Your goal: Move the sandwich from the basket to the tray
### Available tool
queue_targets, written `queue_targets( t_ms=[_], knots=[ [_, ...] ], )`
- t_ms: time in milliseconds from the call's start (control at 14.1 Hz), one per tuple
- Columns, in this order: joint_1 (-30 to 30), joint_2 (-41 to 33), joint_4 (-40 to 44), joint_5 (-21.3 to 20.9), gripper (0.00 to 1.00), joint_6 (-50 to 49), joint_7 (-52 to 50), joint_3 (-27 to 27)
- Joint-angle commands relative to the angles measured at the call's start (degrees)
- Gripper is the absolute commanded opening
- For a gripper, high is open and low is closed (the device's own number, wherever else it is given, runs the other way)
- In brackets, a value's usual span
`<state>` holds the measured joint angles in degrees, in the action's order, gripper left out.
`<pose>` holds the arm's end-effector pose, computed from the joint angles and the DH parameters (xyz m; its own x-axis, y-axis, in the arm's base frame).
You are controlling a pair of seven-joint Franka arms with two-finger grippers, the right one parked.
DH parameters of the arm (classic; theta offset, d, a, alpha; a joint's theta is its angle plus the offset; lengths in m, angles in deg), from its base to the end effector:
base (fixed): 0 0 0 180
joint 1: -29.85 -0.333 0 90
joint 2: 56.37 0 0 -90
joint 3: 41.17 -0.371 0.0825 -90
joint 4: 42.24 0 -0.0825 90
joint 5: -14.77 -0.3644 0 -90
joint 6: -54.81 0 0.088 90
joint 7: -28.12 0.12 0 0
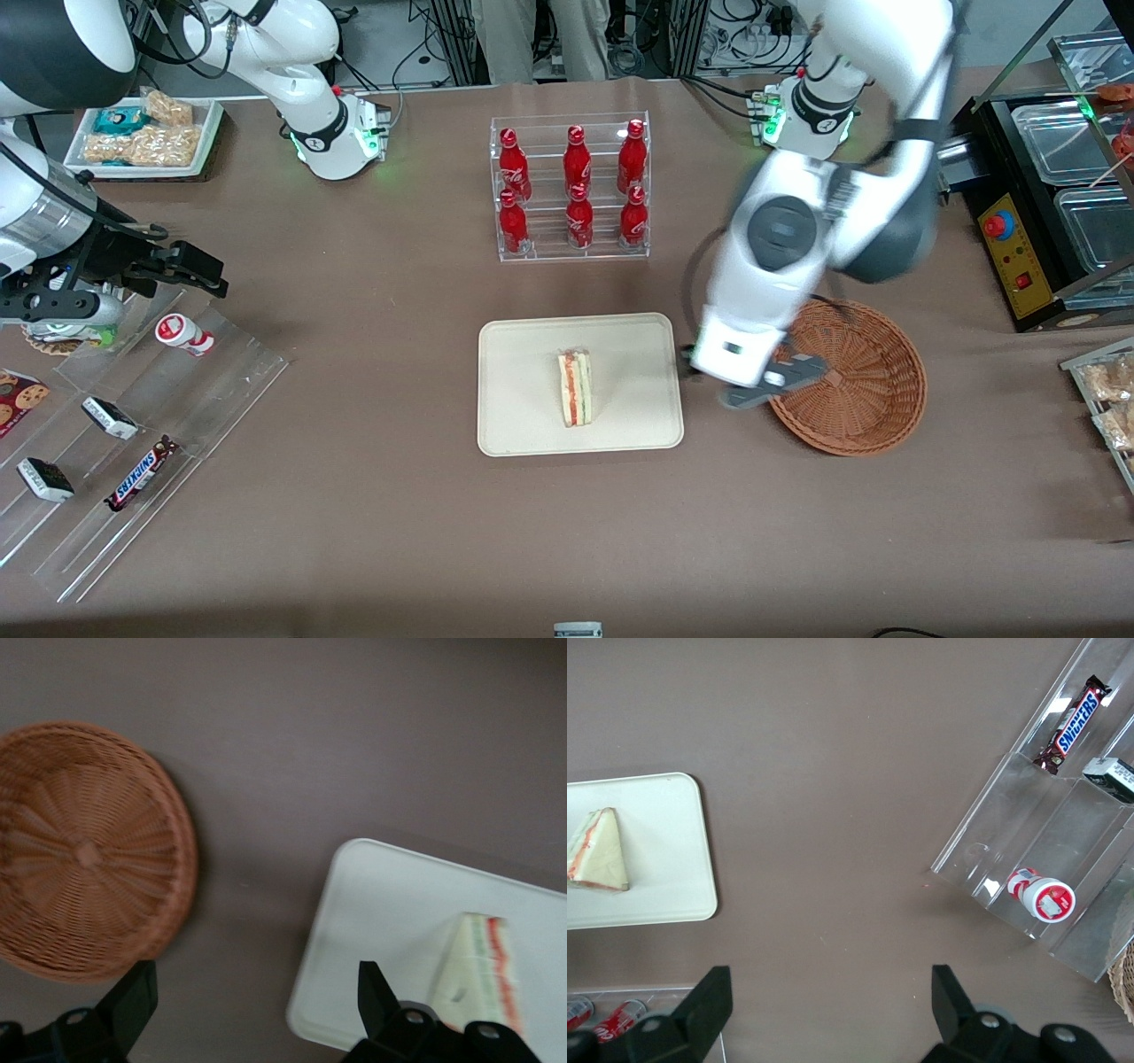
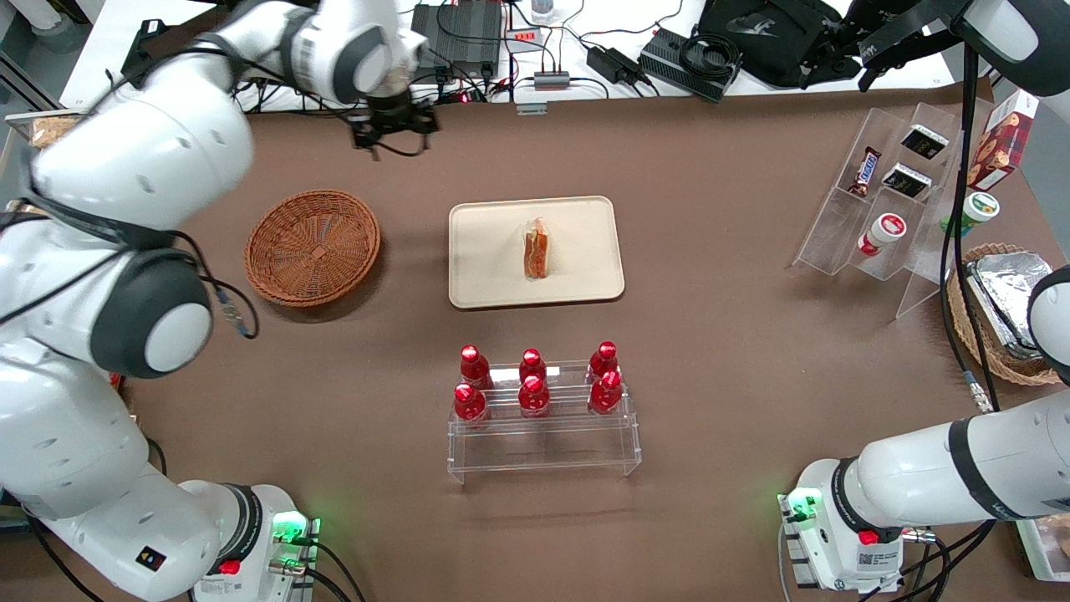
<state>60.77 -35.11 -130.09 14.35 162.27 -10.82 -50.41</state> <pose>0.6135 -0.2607 0.4877 0.9585 0.2841 0.0219 0.2849 -0.9563 -0.0661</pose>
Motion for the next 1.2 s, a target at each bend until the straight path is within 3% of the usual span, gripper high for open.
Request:
queue_targets(
  t_ms=[0, 354, 566, 778, 1131],
  knots=[
    [-6.46, -8.5, -7.41, -0.11, 1.0, -2.6, 11.04, 0.63],
    [-18.5, -17.11, -12.52, -0.11, 1.0, -8.13, 31.95, 0.63],
    [-21.86, -21.07, -12.0, -0.2, 1.0, -12.79, 41.38, 0.63],
    [-28.7, -23.45, -10.25, -0.11, 1.0, -16.31, 48.67, 5.7],
    [-29.42, -21.36, -0.68, 0.59, 1.0, -16.05, 51.07, 5.9]
  ],
)
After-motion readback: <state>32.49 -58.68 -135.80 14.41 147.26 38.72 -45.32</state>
